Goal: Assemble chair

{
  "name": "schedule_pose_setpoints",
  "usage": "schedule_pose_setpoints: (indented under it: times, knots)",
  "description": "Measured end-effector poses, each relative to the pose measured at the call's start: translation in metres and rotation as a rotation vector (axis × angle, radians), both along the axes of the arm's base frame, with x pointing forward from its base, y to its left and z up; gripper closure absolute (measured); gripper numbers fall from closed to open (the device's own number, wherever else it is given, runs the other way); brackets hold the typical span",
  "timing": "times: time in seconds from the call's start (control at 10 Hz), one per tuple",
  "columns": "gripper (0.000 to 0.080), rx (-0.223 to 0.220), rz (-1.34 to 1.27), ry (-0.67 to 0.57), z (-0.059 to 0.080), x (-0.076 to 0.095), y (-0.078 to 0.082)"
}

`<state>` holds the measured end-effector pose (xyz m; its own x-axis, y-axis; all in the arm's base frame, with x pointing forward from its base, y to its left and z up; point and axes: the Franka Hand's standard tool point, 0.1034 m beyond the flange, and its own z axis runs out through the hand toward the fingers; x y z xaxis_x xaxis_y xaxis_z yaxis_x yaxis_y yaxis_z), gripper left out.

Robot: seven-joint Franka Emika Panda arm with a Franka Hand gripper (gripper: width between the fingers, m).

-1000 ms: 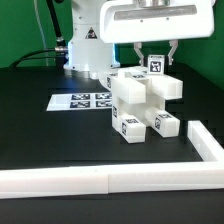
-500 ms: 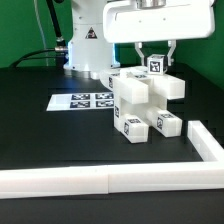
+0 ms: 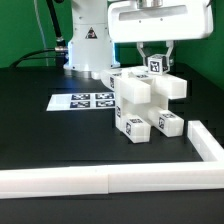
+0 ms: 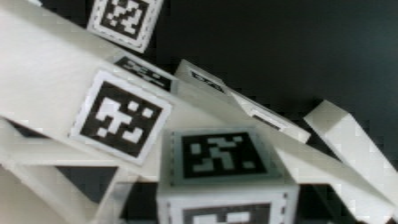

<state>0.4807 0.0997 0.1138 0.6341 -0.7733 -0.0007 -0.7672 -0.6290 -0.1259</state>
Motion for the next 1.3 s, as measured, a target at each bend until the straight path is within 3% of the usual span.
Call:
schedule_pose_setpoints:
  times: [1.0, 1.2, 1.3]
  knots:
    - [0.051, 0.072, -0.472, 0.046, -0.0006, -0.0022, 0.0079]
    - [0.0196, 0.066, -0.414, 0.041, -0.0006, -0.0023, 0.008]
    - [0.0164, 0.064, -0.399, 0.057, -0.0001, -0.003, 0.0104]
